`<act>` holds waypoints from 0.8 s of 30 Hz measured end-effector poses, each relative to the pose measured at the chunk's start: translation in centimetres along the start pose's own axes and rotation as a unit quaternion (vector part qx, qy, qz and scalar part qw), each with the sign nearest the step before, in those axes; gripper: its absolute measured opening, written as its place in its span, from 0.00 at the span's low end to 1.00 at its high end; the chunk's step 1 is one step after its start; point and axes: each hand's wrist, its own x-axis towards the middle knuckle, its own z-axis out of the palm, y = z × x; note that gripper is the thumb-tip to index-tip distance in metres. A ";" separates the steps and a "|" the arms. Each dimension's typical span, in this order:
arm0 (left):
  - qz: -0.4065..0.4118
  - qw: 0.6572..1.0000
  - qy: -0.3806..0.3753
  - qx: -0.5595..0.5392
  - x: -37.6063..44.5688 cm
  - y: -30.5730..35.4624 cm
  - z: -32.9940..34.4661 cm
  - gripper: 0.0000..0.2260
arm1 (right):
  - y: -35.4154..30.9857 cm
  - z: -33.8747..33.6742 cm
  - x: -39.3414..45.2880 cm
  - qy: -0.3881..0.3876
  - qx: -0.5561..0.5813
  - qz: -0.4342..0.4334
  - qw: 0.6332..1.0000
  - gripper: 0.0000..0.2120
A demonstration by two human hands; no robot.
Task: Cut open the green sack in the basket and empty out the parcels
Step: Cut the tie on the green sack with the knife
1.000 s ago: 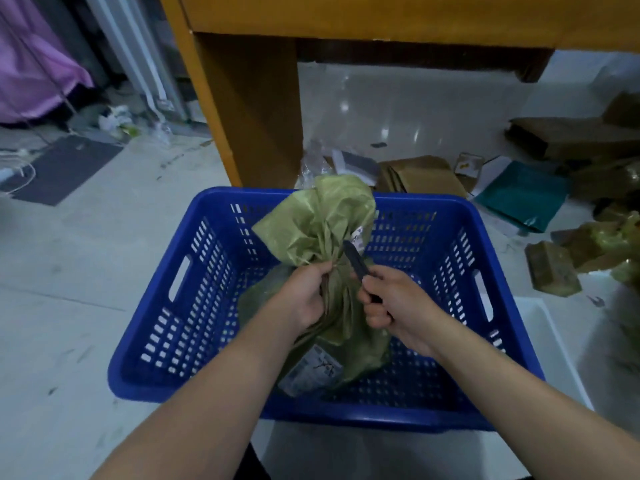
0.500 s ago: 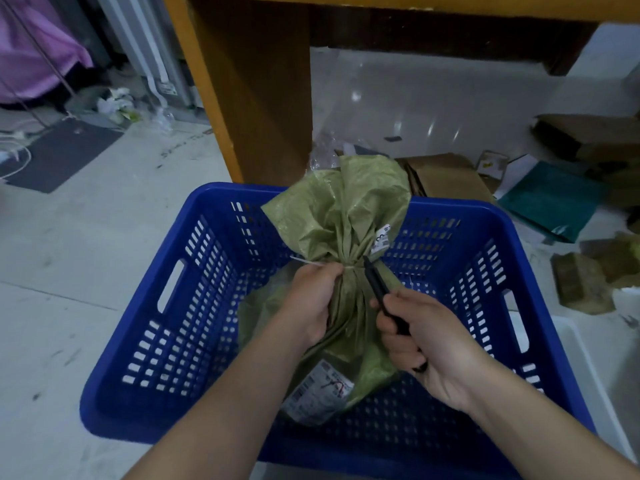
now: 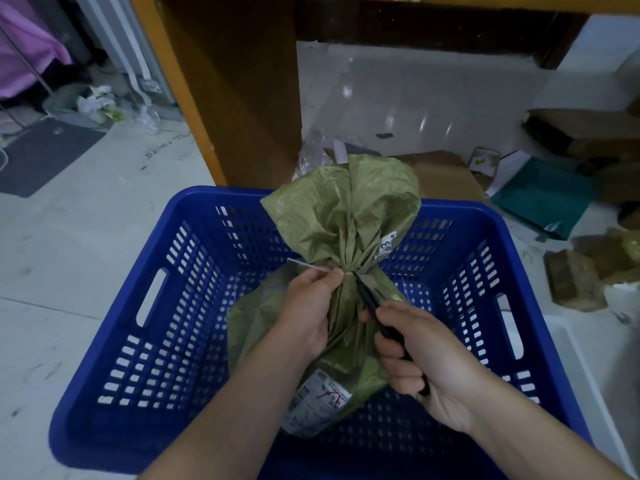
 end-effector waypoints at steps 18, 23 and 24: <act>0.003 0.999 0.046 0.001 -0.4 -0.1 1.1 0.02 | 0.9 1.8 0.8 0.064 0.001 -0.013 0.998 0.07; -0.001 0.998 0.057 0.007 -0.1 -0.2 1.2 0.03 | 1.0 1.9 0.8 0.085 -0.071 -0.052 0.992 0.11; -0.001 0.998 0.057 0.010 -0.1 -0.2 1.2 0.04 | 1.0 1.9 0.8 0.089 -0.083 -0.057 0.991 0.12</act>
